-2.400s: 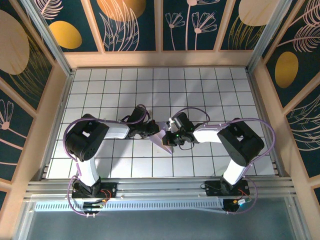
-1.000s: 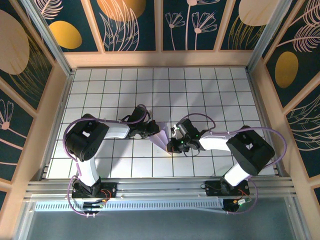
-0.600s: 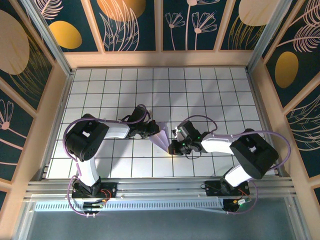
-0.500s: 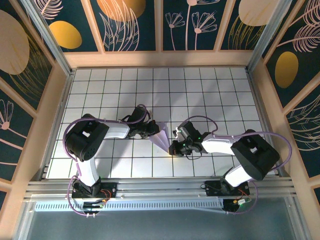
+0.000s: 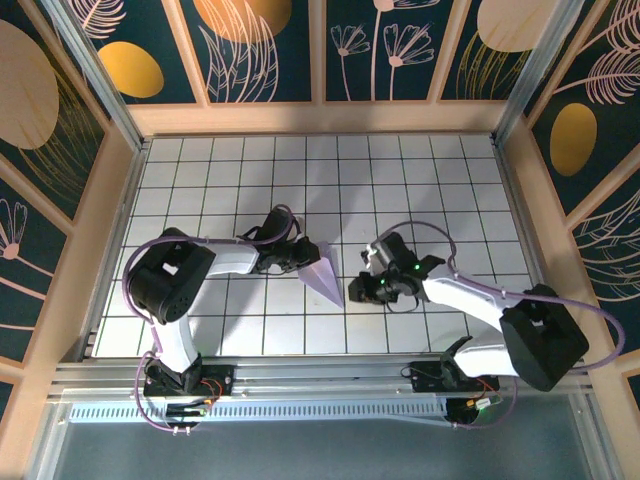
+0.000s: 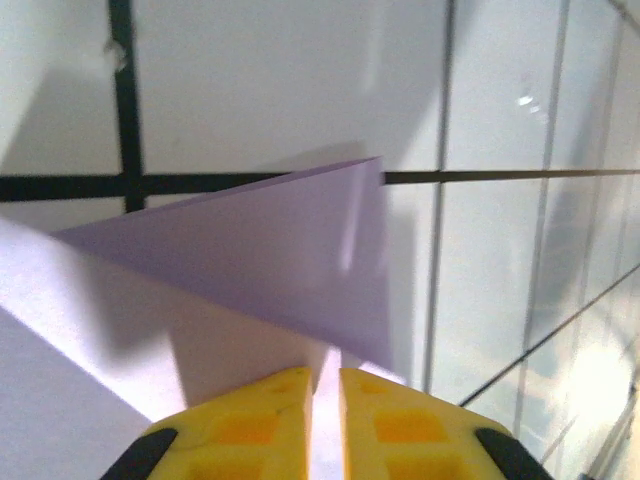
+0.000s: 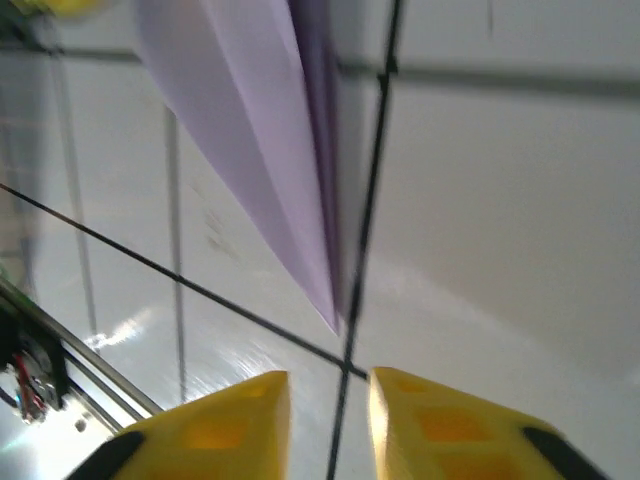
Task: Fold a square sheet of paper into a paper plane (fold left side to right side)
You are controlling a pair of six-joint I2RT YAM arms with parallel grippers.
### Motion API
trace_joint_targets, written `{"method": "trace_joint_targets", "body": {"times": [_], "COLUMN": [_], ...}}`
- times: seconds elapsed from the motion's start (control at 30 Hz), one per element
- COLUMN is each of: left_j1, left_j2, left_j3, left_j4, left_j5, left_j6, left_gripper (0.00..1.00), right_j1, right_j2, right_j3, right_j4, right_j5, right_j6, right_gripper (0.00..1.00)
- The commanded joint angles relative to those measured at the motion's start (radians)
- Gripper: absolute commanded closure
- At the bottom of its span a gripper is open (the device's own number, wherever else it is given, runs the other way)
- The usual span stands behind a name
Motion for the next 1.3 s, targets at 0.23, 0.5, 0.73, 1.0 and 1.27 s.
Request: {"method": "trace_joint_targets", "body": {"times": [0.23,0.5,0.73,1.0,1.27], "left_j1": [0.082,0.084,0.083,0.083,0.083], "left_j2": [-0.3,-0.455,-0.487,-0.488,-0.482], "left_j3": [-0.019,-0.181,-0.209,-0.184,-0.186], "left_j4": [-0.11,-0.11,-0.118,-0.142,-0.135], "left_j5": [-0.138,-0.223,-0.238,-0.249,-0.241], "left_j6": [0.046,0.016,0.011,0.022,0.014], "left_gripper": [0.66,0.59,0.59,0.58,0.57], "right_j1": [-0.07,-0.07,-0.071,-0.07,-0.071], "right_j2": [0.193,0.387,0.464,0.473,0.473], "right_j3": [0.142,0.242,0.249,0.225,0.215], "right_j4": [0.232,0.292,0.333,0.374,0.386], "right_j5": [-0.064,-0.129,-0.166,-0.204,-0.215], "right_j6": [-0.24,-0.308,-0.305,-0.286,-0.278], "right_gripper": [0.48,0.48,0.53,0.67,0.76]}}
